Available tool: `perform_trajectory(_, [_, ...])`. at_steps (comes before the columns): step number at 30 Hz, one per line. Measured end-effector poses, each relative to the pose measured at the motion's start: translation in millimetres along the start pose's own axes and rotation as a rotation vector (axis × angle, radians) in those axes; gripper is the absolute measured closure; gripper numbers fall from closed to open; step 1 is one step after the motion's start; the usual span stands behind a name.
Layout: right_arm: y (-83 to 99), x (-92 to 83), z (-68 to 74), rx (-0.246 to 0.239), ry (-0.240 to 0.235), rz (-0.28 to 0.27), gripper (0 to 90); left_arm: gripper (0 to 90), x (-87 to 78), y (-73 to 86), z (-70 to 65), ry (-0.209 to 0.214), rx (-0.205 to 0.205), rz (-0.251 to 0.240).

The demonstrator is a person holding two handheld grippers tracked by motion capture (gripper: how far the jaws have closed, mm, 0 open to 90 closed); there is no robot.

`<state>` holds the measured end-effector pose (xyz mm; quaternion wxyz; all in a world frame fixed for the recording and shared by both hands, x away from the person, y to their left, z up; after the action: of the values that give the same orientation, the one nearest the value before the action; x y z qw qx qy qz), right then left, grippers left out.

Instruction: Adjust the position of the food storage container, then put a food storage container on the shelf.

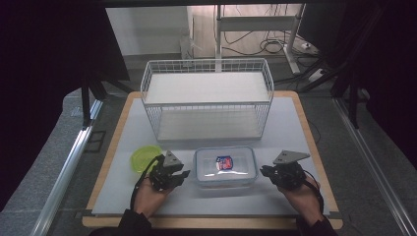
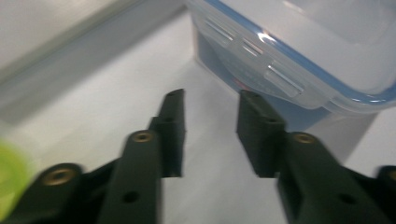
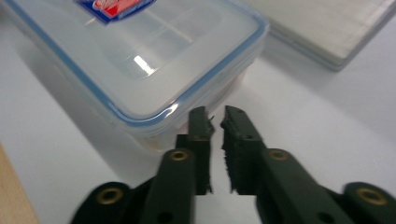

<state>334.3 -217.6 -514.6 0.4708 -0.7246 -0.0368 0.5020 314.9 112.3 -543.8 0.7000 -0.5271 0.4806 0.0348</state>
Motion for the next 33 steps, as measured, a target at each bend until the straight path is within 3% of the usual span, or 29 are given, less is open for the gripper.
perform_trajectory(6, [0.6,-5.3,-9.7,0.048,0.011,-0.035,53.6,34.3,-11.4,-1.2,3.2,0.001,0.02,-0.05])
perform_trajectory(13, [0.3,-3.6,-14.7,0.07,0.005,-0.045,30.8,15.5,-11.0,-3.3,3.8,0.047,0.006,-0.082])
perform_trajectory(20, [-2.3,-2.8,-17.7,0.093,-0.013,-0.069,20.2,7.2,-11.4,-6.1,4.3,0.057,0.047,-0.106])
perform_trajectory(24, [-5.2,-2.5,-16.6,0.091,-0.02,-0.083,16.7,5.6,-12.0,-11.3,0.9,0.105,0.018,-0.115])
perform_trajectory(33, [-16.3,2.2,-9.8,0.127,-0.073,-0.094,9.3,5.2,3.9,-23.9,-10.6,0.192,-0.031,-0.072])
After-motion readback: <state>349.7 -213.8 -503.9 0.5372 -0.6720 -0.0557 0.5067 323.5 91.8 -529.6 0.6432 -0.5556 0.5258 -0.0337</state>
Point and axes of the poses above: each handheld gripper's, and its own axes: x roughly forward along the jaws, y roughly out of its underside, z roughly to its left, the point moved 6 cm from there along x, roughly forward along the jaws
